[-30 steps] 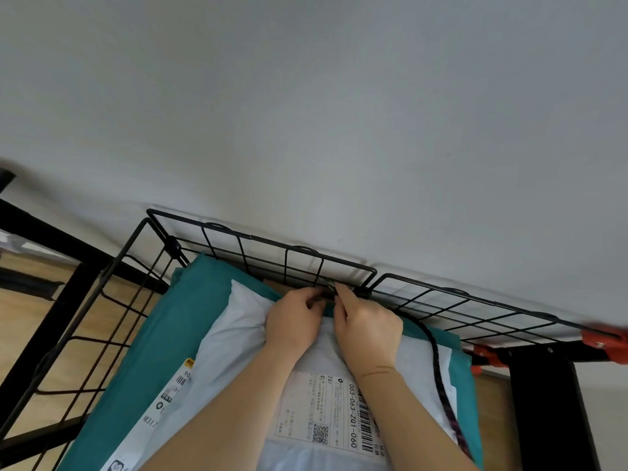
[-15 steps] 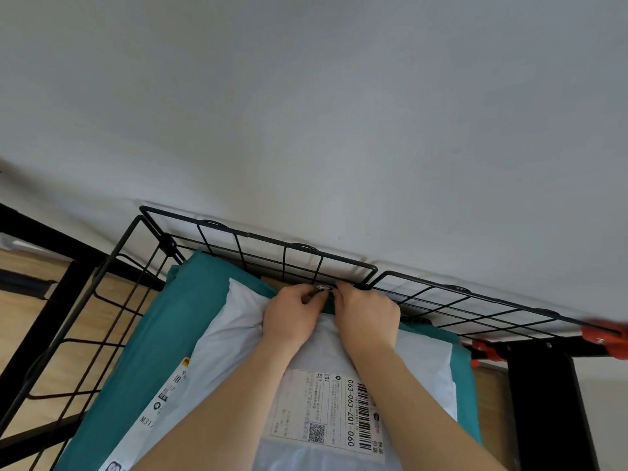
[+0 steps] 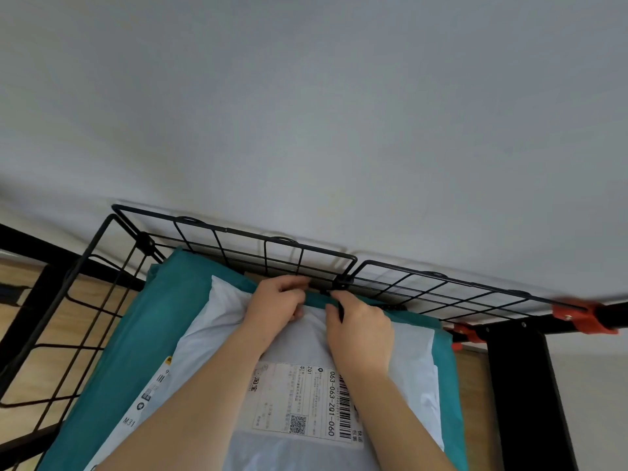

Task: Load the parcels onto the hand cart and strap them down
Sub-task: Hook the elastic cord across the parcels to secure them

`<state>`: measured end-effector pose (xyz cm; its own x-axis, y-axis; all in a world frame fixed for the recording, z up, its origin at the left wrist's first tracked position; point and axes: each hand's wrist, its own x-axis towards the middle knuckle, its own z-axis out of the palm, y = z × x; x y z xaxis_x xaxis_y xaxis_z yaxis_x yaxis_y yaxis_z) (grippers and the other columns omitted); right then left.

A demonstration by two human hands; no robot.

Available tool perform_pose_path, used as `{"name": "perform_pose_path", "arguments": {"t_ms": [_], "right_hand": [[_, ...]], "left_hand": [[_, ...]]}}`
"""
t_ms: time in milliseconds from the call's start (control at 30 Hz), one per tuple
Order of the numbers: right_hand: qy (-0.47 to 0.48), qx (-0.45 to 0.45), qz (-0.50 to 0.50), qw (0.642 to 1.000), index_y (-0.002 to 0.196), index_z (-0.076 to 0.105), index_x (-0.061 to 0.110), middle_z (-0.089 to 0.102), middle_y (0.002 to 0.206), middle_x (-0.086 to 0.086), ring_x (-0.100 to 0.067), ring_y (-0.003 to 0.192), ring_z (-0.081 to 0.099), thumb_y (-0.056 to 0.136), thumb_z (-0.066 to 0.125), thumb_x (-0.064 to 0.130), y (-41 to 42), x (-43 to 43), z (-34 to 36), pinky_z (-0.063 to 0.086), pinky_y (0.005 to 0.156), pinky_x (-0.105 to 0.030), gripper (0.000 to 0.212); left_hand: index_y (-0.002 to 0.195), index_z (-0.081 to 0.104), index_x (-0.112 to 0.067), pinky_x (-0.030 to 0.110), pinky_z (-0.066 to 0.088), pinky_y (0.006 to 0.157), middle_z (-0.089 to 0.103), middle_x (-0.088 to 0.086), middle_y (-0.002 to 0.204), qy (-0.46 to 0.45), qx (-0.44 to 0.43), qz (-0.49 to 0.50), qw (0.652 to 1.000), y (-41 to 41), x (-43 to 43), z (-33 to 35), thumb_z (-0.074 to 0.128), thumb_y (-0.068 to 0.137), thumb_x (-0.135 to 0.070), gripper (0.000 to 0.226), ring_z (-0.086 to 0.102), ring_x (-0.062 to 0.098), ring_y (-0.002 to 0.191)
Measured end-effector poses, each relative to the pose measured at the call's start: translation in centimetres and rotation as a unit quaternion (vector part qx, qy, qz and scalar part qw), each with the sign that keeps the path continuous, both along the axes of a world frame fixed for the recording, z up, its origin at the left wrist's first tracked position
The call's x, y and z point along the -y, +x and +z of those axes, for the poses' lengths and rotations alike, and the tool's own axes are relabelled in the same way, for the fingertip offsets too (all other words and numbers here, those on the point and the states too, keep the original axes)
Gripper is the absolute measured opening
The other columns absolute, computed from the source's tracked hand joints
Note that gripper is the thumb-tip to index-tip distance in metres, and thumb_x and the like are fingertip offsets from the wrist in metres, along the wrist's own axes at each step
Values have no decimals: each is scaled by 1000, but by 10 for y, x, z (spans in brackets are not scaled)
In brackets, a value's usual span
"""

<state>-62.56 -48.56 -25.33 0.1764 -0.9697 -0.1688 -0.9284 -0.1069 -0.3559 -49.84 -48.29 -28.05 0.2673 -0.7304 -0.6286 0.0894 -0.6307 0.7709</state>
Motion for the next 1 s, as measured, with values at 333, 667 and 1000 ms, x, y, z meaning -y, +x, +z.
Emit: {"name": "perform_pose_path", "arguments": {"t_ms": [333, 667, 1000], "right_hand": [[19, 71, -11, 997, 123, 57, 37, 72, 93, 0, -23, 89, 63, 93, 48, 30, 0, -9, 8, 50, 74, -32, 32], [-217, 19, -95, 971, 48, 61, 20, 45, 32, 1, -22, 28, 45, 62, 66, 26, 22, 12, -12, 24, 40, -15, 16], [-250, -67, 3, 966, 47, 57, 18, 39, 30, 1, -20, 24, 37, 62, 66, 17, 23, 21, -29, 16, 42, -15, 18]], "left_hand": [[103, 70, -8, 13, 45, 45, 71, 0, 75, 29, -127, 41, 991, 6, 3, 10, 45, 92, -9, 26, 52, 4, 43], [122, 59, -6, 14, 48, 45, 61, 3, 77, 27, -111, 25, 993, 9, 4, 1, 48, 93, 1, 32, 52, 1, 37], [131, 52, -7, 11, 47, 43, 61, 4, 93, 23, -110, -26, 993, 11, 6, -3, 43, 98, -3, 34, 53, -1, 36]]}}
